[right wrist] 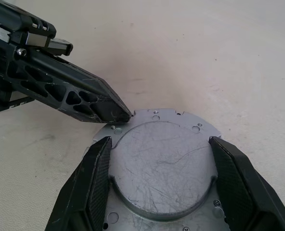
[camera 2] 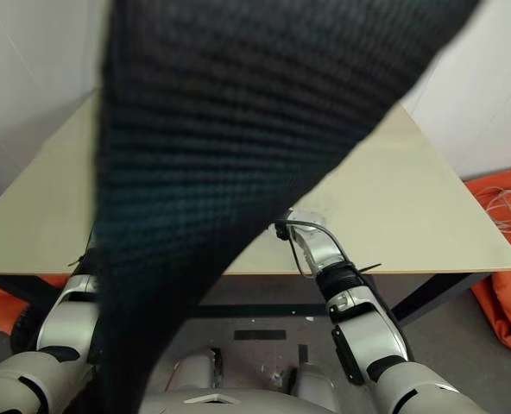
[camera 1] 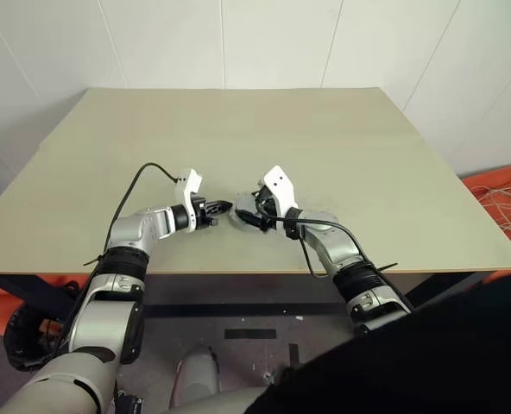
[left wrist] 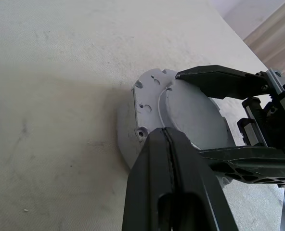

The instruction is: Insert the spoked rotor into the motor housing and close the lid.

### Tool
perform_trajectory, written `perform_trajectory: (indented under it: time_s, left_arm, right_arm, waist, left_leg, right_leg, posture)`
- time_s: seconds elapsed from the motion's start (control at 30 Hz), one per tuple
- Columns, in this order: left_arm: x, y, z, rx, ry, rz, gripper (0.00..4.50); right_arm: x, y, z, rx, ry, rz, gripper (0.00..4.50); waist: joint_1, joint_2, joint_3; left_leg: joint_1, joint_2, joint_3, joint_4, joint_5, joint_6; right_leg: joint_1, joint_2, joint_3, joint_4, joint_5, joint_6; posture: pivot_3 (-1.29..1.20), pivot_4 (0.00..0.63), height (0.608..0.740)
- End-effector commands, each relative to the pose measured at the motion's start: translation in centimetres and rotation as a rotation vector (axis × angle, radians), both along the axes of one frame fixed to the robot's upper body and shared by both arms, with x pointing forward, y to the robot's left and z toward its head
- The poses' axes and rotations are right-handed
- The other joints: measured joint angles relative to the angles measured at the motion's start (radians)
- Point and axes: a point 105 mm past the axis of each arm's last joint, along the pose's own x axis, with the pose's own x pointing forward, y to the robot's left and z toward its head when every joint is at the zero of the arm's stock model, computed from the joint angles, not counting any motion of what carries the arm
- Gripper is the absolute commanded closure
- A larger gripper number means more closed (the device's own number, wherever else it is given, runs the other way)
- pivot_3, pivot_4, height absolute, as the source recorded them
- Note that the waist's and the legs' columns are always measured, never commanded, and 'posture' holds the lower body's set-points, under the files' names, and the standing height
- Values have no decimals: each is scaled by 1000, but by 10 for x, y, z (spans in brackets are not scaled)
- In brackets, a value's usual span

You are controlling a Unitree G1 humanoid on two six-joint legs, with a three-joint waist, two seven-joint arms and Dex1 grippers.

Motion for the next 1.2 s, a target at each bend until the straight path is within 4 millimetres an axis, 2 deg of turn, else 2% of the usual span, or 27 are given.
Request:
perform_trajectory:
  time_s: [0.03, 0.37, 0.5, 0.77, 1.07, 1.2]
  left_arm:
    - [3, 1, 5, 17, -21, 0, 4490]
    - [3, 2, 7, 7, -31, 0, 4490]
    - [0, -4, 11, -46, -7, -24, 4490]
    - [-1, -11, -7, 24, 57, -27, 4490]
    - [-1, -8, -10, 46, 61, -19, 4490]
    - [0, -7, -10, 48, 57, -14, 4500]
  right_arm:
    - [6, -20, -9, -56, 27, -68, 1388]
    - [8, -21, -3, -51, 9, -68, 1388]
    - [8, -21, -4, -51, 9, -70, 1388]
    - [9, -20, -3, -49, 8, -72, 1388]
    - [9, -20, 1, -6, 40, -67, 1388]
    - [5, -17, 0, 2, 66, -33, 98]
  waist:
    - [0, 0, 0]
    - [0, 0, 0]
    - [0, 0, 0]
    - [2, 0, 0]
    - [3, 0, 0]
    - [3, 0, 0]
  left_leg:
    - [0, 0, 0, 0, 0, 0]
    - [0, 0, 0, 0, 0, 0]
    - [-1, 0, 0, 0, 0, 0]
    - [-1, 0, 0, 0, 0, 0]
    - [-1, 0, 0, 0, 0, 0]
    - [-1, 0, 0, 0, 0, 0]
  right_leg:
    - [0, 0, 0, 0, 0, 0]
    - [0, 0, 0, 0, 0, 0]
    - [0, 0, 0, 0, 0, 0]
    - [0, 0, 0, 0, 0, 0]
    - [0, 0, 0, 0, 0, 0]
    - [0, 0, 0, 0, 0, 0]
  posture:
    - [0, 0, 740]
    - [0, 0, 740]
    - [0, 0, 740]
    - [0, 0, 740]
    - [0, 0, 740]
    - [0, 0, 740]
